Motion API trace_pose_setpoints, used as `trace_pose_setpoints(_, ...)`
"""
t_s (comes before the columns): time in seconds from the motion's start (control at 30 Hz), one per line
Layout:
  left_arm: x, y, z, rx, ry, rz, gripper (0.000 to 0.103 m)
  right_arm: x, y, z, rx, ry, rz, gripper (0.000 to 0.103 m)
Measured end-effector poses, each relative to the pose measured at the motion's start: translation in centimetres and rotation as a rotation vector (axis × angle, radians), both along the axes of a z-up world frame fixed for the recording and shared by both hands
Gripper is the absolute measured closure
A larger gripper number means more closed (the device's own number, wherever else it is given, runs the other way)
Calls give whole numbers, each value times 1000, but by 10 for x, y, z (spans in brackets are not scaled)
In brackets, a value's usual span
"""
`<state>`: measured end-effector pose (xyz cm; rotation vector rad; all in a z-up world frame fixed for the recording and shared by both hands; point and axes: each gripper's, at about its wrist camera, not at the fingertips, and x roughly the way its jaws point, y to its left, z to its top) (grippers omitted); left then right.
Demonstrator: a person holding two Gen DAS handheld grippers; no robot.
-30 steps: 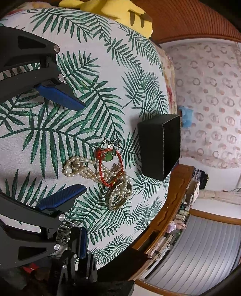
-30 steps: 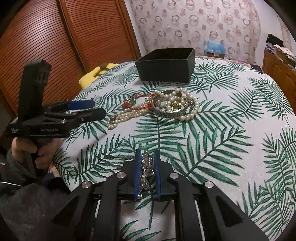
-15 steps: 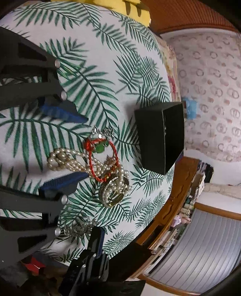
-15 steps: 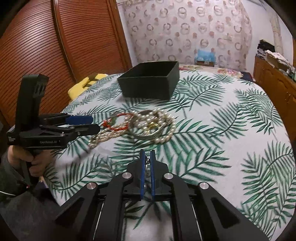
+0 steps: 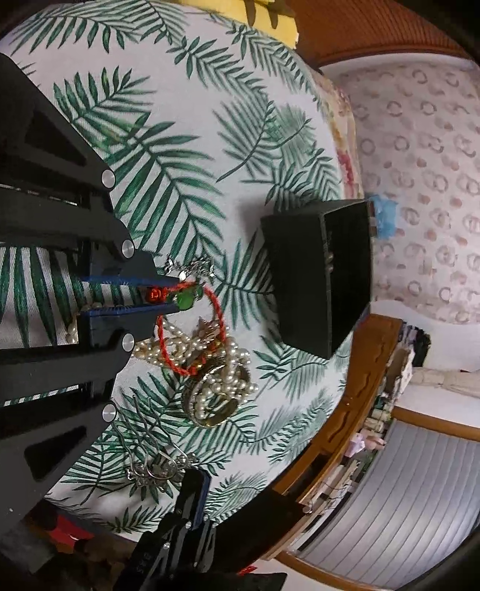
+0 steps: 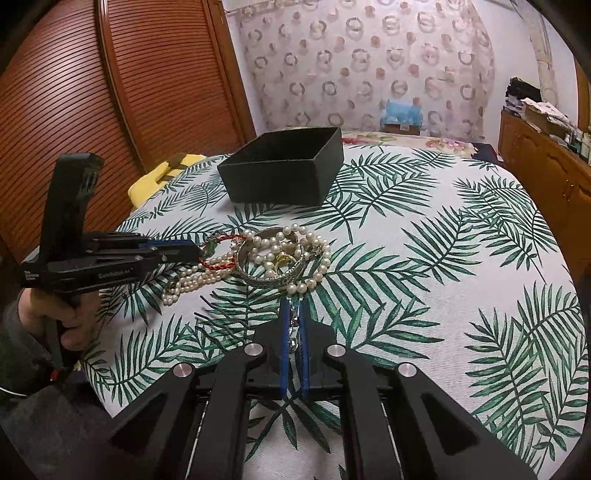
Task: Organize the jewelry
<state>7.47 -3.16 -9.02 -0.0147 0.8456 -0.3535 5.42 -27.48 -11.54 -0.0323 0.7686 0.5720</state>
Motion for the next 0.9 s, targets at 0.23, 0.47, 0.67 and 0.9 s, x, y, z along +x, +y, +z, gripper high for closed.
trace_pose_setpoints(0.23,-4,14,28,-28,-69,23,96,0,0,1,-1,-4,1,97)
trace_pose_setpoints(0.47,0,22,57,-47,-126,37,97,2,2,5,-3,-16,2,97)
trace_pose_setpoints(0.67,0,25,76,-57,-163,39,97,2,1,9,-4,-25,-1,97)
trace_pose_setpoints(0.9,-2,25,95,-65,-199,36,97,3,1,15,-4,-43,-1,97)
